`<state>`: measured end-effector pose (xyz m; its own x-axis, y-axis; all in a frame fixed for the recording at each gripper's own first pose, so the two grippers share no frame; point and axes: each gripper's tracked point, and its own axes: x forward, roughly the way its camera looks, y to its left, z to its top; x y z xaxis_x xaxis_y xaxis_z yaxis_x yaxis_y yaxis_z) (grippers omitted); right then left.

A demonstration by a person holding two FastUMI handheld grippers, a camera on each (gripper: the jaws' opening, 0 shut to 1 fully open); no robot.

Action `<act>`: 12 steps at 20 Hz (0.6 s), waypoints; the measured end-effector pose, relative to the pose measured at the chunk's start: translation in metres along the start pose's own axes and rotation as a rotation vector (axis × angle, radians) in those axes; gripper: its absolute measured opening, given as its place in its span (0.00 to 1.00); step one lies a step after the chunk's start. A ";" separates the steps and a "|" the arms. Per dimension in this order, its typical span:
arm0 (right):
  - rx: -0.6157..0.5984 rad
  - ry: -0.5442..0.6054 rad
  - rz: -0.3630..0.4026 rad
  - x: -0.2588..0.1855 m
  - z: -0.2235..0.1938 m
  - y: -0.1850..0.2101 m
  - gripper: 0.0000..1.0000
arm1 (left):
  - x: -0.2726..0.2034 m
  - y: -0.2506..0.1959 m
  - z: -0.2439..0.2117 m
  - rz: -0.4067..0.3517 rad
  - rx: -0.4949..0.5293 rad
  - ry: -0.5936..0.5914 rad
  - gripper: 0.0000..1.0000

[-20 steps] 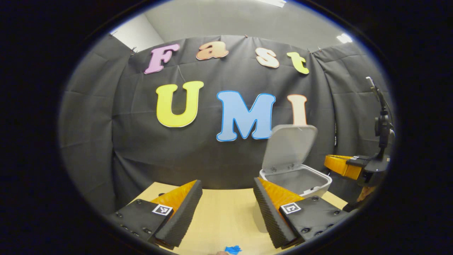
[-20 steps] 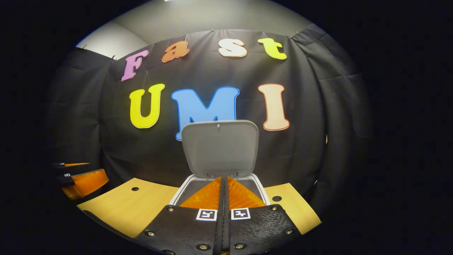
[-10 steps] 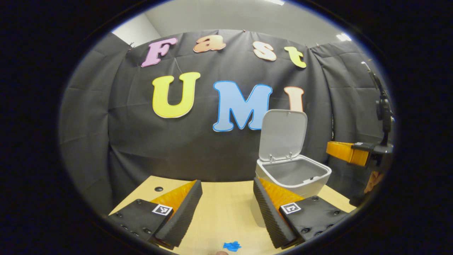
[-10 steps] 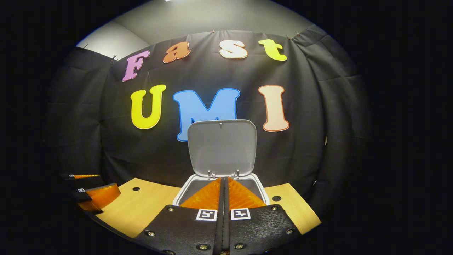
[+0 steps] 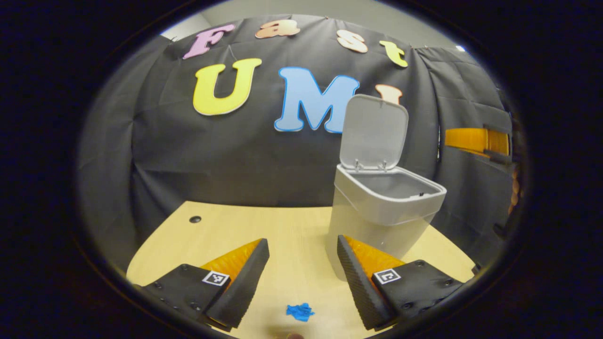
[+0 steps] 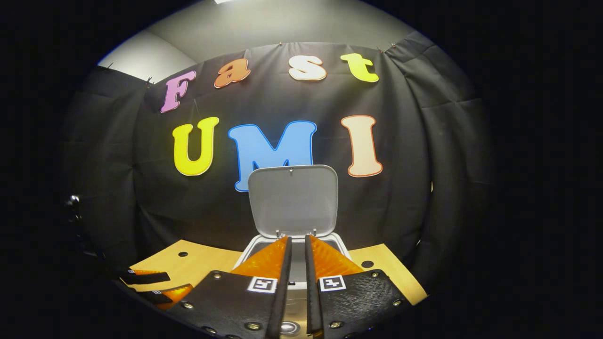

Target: Press the lid of the desktop garbage bin to open it, pick up the crumpled paper on the desktop and throw it into the bin, then pick up the pop can on the desktop and drop it into the bin, and finally close the garbage bin lid.

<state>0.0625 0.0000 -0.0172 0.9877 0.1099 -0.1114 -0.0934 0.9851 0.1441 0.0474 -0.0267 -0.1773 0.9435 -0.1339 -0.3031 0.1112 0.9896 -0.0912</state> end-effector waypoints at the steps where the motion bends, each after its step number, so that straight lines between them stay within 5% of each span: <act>1: -0.001 -0.002 -0.001 -0.003 0.000 0.000 0.50 | 0.004 0.001 -0.010 0.001 -0.002 0.021 0.96; 4: -0.004 -0.015 -0.011 -0.006 0.008 -0.002 0.55 | 0.013 0.005 -0.041 0.004 0.007 0.081 0.95; 5: -0.003 -0.020 -0.014 -0.006 0.010 -0.003 0.75 | 0.016 0.006 -0.050 0.003 0.008 0.100 0.96; 6: -0.001 -0.023 -0.018 -0.005 0.011 -0.005 0.73 | 0.020 0.007 -0.062 0.002 0.008 0.121 0.96; 9: 0.002 -0.028 -0.032 -0.009 0.014 -0.009 0.85 | 0.028 0.010 -0.092 0.002 -0.001 0.186 0.96; 10: 0.001 -0.028 -0.040 -0.009 0.014 -0.012 0.98 | 0.031 0.009 -0.103 0.003 -0.003 0.210 0.96; 11: -0.001 -0.027 -0.049 -0.010 0.015 -0.015 0.93 | 0.033 0.008 -0.113 0.003 -0.004 0.232 0.96; 12: -0.003 -0.027 -0.057 -0.011 0.015 -0.017 1.00 | 0.035 0.009 -0.124 0.005 -0.003 0.255 0.96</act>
<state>0.0552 -0.0200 -0.0039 0.9944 0.0504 -0.0928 -0.0375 0.9901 0.1356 0.0425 -0.0294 -0.3065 0.8345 -0.1383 -0.5333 0.1052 0.9902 -0.0922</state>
